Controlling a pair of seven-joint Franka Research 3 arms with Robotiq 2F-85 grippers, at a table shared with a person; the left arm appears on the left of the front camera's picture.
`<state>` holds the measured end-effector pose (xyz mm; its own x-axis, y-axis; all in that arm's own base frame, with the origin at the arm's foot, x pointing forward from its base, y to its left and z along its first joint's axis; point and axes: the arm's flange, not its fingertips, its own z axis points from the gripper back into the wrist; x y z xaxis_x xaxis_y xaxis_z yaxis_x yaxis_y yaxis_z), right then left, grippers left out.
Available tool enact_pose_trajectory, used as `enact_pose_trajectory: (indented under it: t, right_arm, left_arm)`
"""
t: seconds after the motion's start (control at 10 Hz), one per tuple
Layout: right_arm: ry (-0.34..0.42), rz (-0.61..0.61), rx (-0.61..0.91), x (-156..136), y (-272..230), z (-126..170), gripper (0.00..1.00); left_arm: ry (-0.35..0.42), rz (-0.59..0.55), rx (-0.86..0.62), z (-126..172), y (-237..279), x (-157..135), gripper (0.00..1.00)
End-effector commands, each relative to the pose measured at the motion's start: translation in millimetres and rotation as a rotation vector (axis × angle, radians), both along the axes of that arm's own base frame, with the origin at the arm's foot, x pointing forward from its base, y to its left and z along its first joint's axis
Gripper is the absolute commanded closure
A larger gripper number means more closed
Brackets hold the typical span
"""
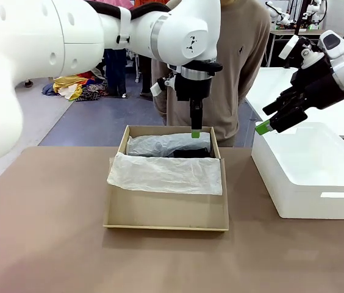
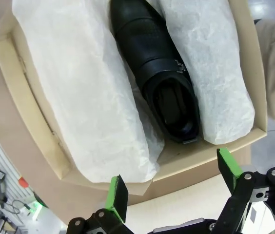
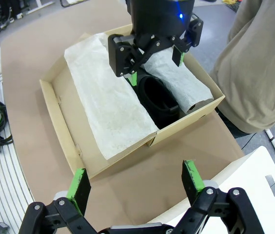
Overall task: Pack the shoes into the box.
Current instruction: Place the other shoe of the Shoes into the Shoes Box, then close the Shoes Box.
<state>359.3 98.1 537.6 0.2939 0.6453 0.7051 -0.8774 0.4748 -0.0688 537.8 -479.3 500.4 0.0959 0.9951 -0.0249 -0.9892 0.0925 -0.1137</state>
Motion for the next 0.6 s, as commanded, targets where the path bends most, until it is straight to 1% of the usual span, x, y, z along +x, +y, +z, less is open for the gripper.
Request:
enact_pose_trajectory:
  t: [0.0, 0.5]
  right_arm:
    - [-0.009, 0.019, 0.019, 2.8, -0.2, -0.9, 0.00]
    - [-0.009, 0.019, 0.019, 2.8, -0.2, -0.9, 0.00]
  left_arm:
    - [0.004, 0.007, 0.004, -0.7, -0.1, -0.3, 0.00]
    - [0.004, 0.007, 0.004, -0.7, -0.1, -0.3, 0.00]
